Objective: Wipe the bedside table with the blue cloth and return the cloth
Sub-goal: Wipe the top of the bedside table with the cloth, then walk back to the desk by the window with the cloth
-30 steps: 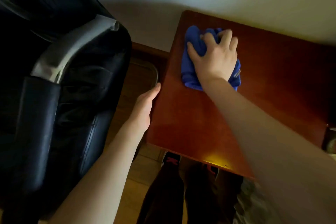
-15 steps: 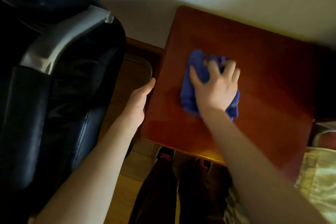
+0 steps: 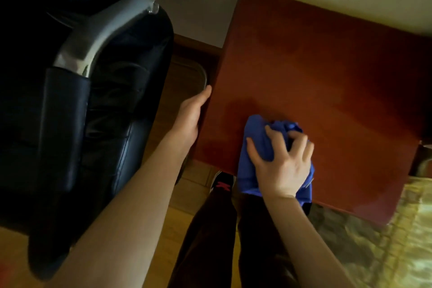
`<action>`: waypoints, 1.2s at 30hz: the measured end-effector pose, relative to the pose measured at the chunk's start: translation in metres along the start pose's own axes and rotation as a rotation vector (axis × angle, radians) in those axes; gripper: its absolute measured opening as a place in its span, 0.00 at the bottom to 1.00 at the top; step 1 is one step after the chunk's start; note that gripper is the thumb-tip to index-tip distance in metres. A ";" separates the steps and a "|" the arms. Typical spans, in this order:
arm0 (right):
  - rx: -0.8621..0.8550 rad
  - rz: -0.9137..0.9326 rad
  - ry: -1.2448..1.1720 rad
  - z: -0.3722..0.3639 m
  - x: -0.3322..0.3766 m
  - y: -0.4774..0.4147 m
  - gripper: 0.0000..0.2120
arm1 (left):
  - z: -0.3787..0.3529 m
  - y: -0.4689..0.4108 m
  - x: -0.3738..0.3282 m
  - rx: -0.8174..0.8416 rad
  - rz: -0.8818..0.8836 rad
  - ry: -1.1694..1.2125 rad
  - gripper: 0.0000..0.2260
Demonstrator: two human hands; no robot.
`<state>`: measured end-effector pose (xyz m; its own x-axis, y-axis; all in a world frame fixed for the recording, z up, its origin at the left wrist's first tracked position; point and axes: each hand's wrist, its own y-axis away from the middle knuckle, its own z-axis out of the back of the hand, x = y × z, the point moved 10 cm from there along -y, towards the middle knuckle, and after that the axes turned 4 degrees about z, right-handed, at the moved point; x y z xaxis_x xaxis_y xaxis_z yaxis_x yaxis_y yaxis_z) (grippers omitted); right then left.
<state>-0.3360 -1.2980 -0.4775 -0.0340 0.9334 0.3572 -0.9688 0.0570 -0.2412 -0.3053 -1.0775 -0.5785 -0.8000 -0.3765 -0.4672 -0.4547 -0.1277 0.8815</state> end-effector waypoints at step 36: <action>0.441 -0.287 -0.690 0.416 0.019 -0.059 0.09 | 0.027 0.546 -0.022 -0.505 -0.639 -0.864 0.20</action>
<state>-0.3812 -1.4312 -0.0811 0.2236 0.4726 0.8524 -0.9646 -0.0179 0.2630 -0.5466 -1.1139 -0.0883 -0.5712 0.6063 -0.5532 -0.8166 -0.4880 0.3083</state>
